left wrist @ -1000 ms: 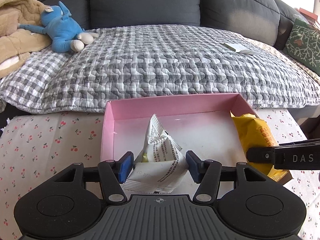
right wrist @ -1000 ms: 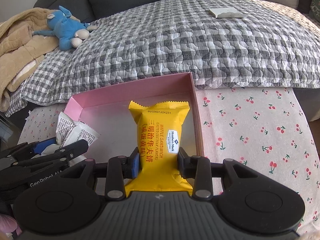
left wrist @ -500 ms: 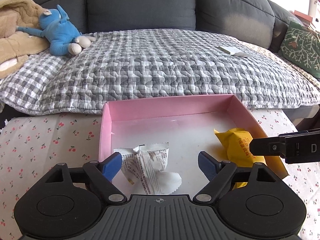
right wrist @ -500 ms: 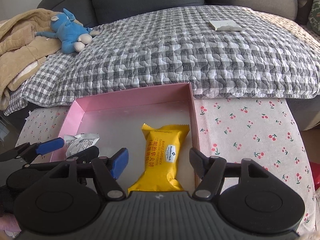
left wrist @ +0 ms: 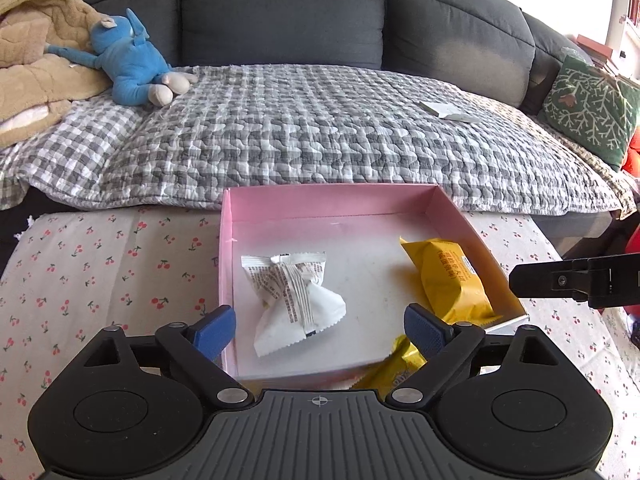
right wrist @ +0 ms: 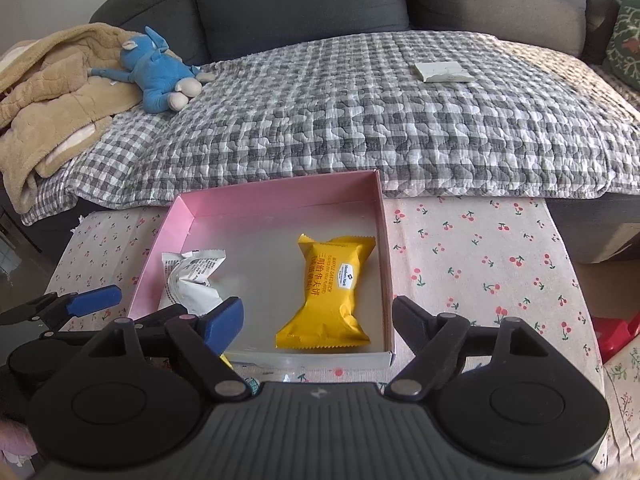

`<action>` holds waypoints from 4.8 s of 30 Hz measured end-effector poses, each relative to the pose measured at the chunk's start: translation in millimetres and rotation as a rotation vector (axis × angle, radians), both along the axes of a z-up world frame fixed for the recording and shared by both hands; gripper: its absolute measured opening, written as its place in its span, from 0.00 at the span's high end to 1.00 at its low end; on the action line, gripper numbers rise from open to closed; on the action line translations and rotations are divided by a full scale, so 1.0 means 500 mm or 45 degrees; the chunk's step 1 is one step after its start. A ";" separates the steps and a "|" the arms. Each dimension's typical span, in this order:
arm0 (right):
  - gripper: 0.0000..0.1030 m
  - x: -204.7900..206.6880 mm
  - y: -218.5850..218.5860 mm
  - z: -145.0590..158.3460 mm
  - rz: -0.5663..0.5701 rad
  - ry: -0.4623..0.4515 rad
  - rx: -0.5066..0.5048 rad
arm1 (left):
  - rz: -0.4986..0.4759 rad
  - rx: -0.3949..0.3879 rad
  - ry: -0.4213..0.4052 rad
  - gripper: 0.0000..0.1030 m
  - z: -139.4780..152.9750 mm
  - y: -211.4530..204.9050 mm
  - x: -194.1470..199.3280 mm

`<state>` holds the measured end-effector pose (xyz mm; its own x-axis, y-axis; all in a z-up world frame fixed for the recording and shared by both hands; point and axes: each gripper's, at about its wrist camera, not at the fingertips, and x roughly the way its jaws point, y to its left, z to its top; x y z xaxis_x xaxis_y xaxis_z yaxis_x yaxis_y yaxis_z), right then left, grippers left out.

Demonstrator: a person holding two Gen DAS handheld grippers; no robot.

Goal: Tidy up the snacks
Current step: 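Withdraw both tools from the box back over the snack pile, then grasp the pink bar with the left tool while the right tool grasps the chocolate truffle packet, then carry the pink bar into the box and release while the right tool drops the truffle packet there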

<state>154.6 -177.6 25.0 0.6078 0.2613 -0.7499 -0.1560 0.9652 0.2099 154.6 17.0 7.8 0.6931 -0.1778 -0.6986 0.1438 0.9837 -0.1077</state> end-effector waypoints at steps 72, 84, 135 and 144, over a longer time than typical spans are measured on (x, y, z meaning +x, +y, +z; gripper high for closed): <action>0.51 -0.295 0.040 -0.131 0.308 0.090 -0.086 | -0.058 0.121 0.339 0.30 -0.108 0.070 -0.312; 0.72 -0.293 0.038 -0.130 0.274 0.071 -0.122 | -0.074 0.199 0.315 0.67 -0.108 0.059 -0.318; 0.80 -0.208 0.013 -0.026 0.167 -0.041 0.047 | -0.038 -0.023 0.159 0.71 0.019 0.019 -0.231; 0.80 -0.137 -0.001 -0.007 0.127 -0.058 0.077 | -0.022 -0.026 0.173 0.71 0.040 -0.017 -0.162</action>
<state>86.2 -178.1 21.3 0.6097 0.3661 -0.7030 -0.2612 0.9302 0.2579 73.8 8.5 27.9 0.5892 -0.2041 -0.7818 0.1435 0.9786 -0.1473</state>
